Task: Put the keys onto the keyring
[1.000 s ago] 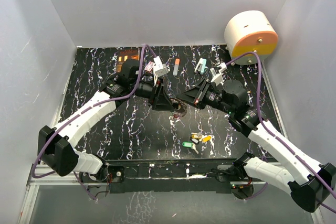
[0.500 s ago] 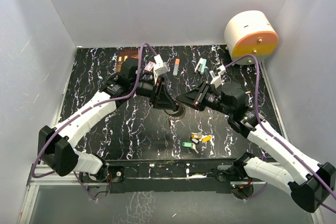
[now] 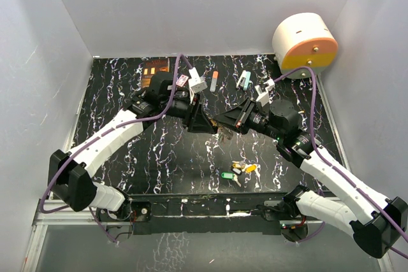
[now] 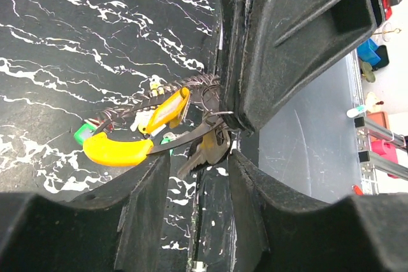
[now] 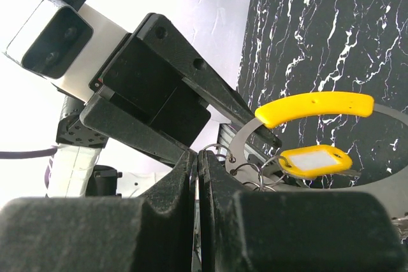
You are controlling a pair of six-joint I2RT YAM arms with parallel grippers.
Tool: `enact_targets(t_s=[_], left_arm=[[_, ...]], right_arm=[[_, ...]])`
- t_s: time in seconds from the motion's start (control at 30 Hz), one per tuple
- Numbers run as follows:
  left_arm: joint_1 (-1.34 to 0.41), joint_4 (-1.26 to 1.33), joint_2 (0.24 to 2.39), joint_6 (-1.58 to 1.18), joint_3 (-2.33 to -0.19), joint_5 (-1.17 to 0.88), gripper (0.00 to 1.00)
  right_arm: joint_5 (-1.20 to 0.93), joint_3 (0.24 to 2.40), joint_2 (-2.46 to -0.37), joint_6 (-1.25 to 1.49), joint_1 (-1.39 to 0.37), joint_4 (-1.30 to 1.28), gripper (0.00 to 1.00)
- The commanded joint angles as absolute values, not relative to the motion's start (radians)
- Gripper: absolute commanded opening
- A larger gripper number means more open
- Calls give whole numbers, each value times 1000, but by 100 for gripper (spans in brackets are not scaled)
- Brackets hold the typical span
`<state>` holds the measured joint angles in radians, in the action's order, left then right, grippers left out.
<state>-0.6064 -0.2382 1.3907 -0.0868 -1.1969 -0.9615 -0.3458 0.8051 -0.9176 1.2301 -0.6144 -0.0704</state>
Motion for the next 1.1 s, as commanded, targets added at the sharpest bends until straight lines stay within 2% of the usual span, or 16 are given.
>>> enact_targets(t_s=[0.0, 0.2, 0.37, 0.47, 0.63, 0.7, 0.73, 0.77, 0.83, 1.07], left_arm=[[-612, -193, 1403, -118, -1229, -988, 41], [-612, -176, 1401, -136, -1224, -1007, 38], [-612, -161, 1394, -153, -1220, -1018, 23], [-613, -153, 1393, -170, -1223, -1018, 10], [-612, -127, 1386, -197, -1218, -1045, 3], [-612, -123, 1382, -201, -1214, -1058, 5], [-612, -123, 1379, -200, -1210, -1061, 10], [-612, -128, 1377, -196, -1207, -1060, 25], [-612, -144, 1373, -176, -1202, -1052, 38], [-612, -152, 1373, -155, -1204, -1064, 49]], right_arm=[[-370, 812, -895, 1250, -624, 50, 8], [-365, 800, -896, 1252, -625, 57, 8], [-364, 801, -901, 1253, -626, 62, 8], [-361, 799, -903, 1256, -626, 60, 8], [-345, 790, -901, 1259, -627, 58, 8], [-341, 786, -900, 1261, -626, 58, 8], [-339, 784, -899, 1262, -627, 58, 8], [-338, 782, -898, 1263, -626, 59, 8], [-337, 779, -894, 1264, -627, 59, 8], [-337, 769, -890, 1265, -626, 60, 8]])
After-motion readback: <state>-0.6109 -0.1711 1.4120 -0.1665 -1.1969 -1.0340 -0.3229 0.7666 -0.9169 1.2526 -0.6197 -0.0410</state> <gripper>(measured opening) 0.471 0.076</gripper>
